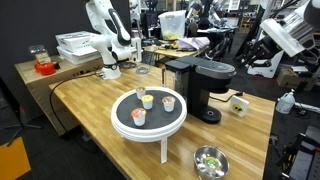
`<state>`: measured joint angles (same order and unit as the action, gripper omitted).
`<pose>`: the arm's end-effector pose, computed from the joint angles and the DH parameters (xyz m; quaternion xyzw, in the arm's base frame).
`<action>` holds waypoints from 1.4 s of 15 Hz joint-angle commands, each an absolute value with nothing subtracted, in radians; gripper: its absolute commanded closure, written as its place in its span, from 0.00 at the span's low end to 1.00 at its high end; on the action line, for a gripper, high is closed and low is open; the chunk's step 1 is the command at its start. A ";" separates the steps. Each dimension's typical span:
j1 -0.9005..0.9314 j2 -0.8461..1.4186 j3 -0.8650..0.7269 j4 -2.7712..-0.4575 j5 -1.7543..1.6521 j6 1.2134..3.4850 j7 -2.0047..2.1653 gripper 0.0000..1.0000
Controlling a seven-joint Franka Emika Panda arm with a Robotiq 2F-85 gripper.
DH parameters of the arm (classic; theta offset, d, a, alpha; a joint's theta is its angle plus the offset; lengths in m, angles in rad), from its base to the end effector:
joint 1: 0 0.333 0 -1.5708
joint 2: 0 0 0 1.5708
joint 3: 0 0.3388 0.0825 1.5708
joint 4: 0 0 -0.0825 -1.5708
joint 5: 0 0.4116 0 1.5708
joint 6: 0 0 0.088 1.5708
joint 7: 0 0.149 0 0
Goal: Close the coffee maker
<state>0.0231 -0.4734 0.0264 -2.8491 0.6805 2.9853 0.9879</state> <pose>0.4124 -0.0207 0.3515 -0.6675 0.6730 -0.1767 0.2651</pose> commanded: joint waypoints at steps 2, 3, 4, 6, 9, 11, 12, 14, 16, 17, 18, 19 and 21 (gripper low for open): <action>0.021 -0.412 0.070 -2.838 0.856 3.066 0.950 1.00; 0.005 -0.416 0.093 -2.834 0.868 3.071 0.954 1.00; -0.012 -0.421 0.113 -2.828 0.871 3.076 0.954 1.00; -0.088 -0.449 0.175 -2.821 0.824 3.083 0.977 1.00; -0.223 -0.512 0.263 -2.792 0.794 3.066 0.991 1.00; -0.303 -0.567 0.314 -2.779 0.803 3.033 0.993 1.00; -0.339 -0.594 0.337 -2.776 0.807 3.015 0.991 1.00; -0.365 -0.654 0.348 -2.774 0.819 2.966 0.981 0.97; -0.363 -0.716 0.328 -2.774 0.814 2.901 0.953 0.71; -0.344 -0.747 0.300 -2.774 0.812 2.868 0.925 0.69; -0.339 -0.697 0.320 -2.773 0.811 2.941 0.962 0.63; -0.339 -0.719 0.318 -2.775 0.811 2.928 0.959 0.82; -0.338 -0.719 0.321 -2.781 0.811 2.928 0.960 0.67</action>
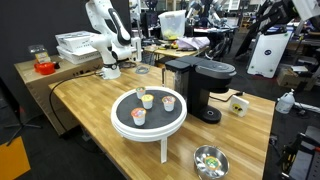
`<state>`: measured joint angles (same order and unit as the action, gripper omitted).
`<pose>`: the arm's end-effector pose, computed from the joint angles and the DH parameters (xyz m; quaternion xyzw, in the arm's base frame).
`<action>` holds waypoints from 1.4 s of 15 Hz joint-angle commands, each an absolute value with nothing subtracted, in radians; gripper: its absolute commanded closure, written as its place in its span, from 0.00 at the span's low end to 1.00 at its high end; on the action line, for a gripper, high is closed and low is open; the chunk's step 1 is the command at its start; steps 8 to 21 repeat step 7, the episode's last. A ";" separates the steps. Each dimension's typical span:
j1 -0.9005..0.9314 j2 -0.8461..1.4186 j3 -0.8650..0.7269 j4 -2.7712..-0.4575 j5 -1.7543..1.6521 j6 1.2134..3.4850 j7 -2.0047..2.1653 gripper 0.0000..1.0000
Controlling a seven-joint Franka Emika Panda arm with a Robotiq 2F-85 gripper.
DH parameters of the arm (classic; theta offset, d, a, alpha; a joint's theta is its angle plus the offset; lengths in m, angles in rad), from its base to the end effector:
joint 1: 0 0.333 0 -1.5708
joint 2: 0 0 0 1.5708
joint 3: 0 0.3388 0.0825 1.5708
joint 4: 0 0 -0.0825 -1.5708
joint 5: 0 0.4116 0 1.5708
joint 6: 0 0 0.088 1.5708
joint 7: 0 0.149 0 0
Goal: Close the coffee maker
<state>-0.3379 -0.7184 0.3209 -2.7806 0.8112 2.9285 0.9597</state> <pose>0.4043 -0.0487 0.4713 -0.6033 0.6710 -0.3077 0.3018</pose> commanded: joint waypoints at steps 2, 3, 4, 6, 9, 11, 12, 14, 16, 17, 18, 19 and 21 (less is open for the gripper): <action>-0.338 -0.707 0.321 -2.780 0.811 2.930 0.960 0.63; -0.338 -0.705 0.321 -2.780 0.811 2.931 0.960 0.63; -0.338 -0.704 0.321 -2.780 0.811 2.931 0.960 0.63; -0.338 -0.704 0.321 -2.780 0.811 2.931 0.960 0.63; -0.338 -0.705 0.321 -2.780 0.811 2.931 0.960 0.63; -0.338 -0.705 0.321 -2.780 0.811 2.931 0.960 0.63; -0.338 -0.705 0.321 -2.780 0.811 2.931 0.960 0.63; -0.338 -0.705 0.321 -2.780 0.811 2.931 0.960 0.63; -0.338 -0.705 0.321 -2.780 0.811 2.931 0.960 0.63; -0.338 -0.705 0.321 -2.780 0.811 2.931 0.960 0.63; -0.338 -0.705 0.321 -2.780 0.811 2.931 0.960 0.63; -0.338 -0.705 0.321 -2.780 0.811 2.931 0.960 0.63; -0.338 -0.705 0.321 -2.780 0.811 2.931 0.960 0.63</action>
